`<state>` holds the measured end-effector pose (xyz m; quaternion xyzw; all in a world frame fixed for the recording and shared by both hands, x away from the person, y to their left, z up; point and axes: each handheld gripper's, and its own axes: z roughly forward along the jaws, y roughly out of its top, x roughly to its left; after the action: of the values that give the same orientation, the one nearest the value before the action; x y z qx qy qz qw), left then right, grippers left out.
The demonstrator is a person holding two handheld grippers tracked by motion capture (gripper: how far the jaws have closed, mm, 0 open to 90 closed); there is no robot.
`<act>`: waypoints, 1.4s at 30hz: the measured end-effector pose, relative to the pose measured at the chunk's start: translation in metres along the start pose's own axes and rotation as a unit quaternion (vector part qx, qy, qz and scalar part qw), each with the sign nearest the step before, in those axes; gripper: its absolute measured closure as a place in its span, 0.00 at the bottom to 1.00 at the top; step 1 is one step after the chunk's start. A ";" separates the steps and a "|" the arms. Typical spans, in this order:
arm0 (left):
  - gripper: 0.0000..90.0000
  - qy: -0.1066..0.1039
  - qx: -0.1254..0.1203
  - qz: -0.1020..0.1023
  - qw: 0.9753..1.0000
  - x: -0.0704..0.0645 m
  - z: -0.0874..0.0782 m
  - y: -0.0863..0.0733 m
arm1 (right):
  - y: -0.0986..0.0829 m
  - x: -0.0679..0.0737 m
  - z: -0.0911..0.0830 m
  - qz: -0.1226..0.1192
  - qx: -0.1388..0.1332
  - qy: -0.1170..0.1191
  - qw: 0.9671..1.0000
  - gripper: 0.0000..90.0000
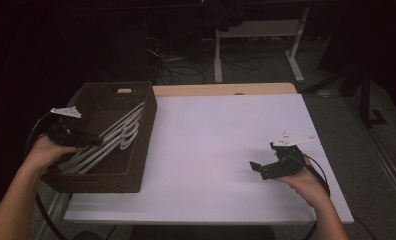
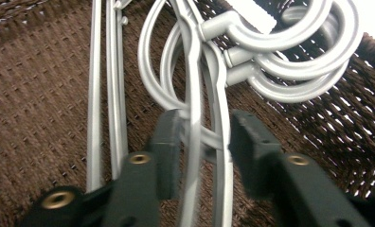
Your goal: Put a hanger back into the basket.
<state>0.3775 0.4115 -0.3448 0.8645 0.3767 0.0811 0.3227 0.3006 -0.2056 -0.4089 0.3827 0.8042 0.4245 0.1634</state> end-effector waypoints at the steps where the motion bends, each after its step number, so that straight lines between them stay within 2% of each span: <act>1: 0.65 0.002 -0.006 -0.003 1.000 0.000 -0.002 0.000 | 0.000 0.000 0.000 0.000 -0.001 0.000 1.000 0.00; 5: 0.51 -0.005 -0.043 -0.014 0.999 -0.005 -0.009 0.003 | 0.002 0.000 -0.003 0.002 -0.004 0.003 1.000 0.00; 8: 0.43 -0.023 -0.079 -0.018 0.996 -0.016 -0.013 0.009 | 0.005 0.000 -0.006 0.003 -0.008 0.008 1.000 0.00; 10: 0.40 -0.039 -0.104 -0.017 0.994 -0.026 -0.014 0.015 | 0.007 0.001 -0.007 0.004 -0.011 0.012 1.000 0.00; 12: 0.36 -0.051 -0.128 -0.006 0.990 -0.040 -0.014 0.022 | 0.010 0.002 -0.010 0.002 -0.013 0.017 1.000 0.00; 14: 0.32 -0.053 -0.143 0.006 0.988 -0.053 -0.013 0.027 | 0.013 0.002 -0.013 0.001 -0.018 0.020 1.000 0.00; 15: 0.30 -0.050 -0.155 0.015 0.987 -0.062 -0.012 0.030 | 0.014 0.003 -0.014 0.002 -0.019 0.021 1.000 0.00; 17: 0.26 -0.057 -0.171 0.021 0.983 -0.075 -0.008 0.034 | 0.017 0.004 -0.017 0.002 -0.023 0.027 0.999 0.00; 21: 0.15 -0.059 -0.184 0.036 0.981 -0.098 0.003 0.040 | 0.022 0.007 -0.022 -0.003 -0.026 0.033 0.999 0.00; 27: 0.07 -0.078 -0.193 0.051 0.977 -0.122 0.022 0.043 | 0.030 0.010 -0.026 -0.010 -0.035 0.044 0.998 0.00; 29: 0.03 -0.085 -0.185 0.059 0.977 -0.127 0.028 0.043 | 0.033 0.011 -0.027 -0.010 -0.038 0.046 0.998 0.00; 31: 0.02 -0.087 -0.184 0.064 0.977 -0.129 0.031 0.042 | 0.034 0.011 -0.028 -0.012 -0.039 0.047 0.998 0.00; 33: 0.02 -0.096 -0.184 0.069 0.976 -0.133 0.034 0.041 | 0.039 0.013 -0.028 -0.019 -0.039 0.049 0.998 0.00; 42: 0.00 -0.107 -0.190 0.064 0.974 -0.133 0.039 0.039 | 0.045 0.015 -0.027 -0.025 -0.041 0.055 0.997 0.00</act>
<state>0.3220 0.2786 -0.3373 0.8133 0.2612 0.0785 0.5140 0.2966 -0.1934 -0.3558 0.3316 0.8029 0.4735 0.1454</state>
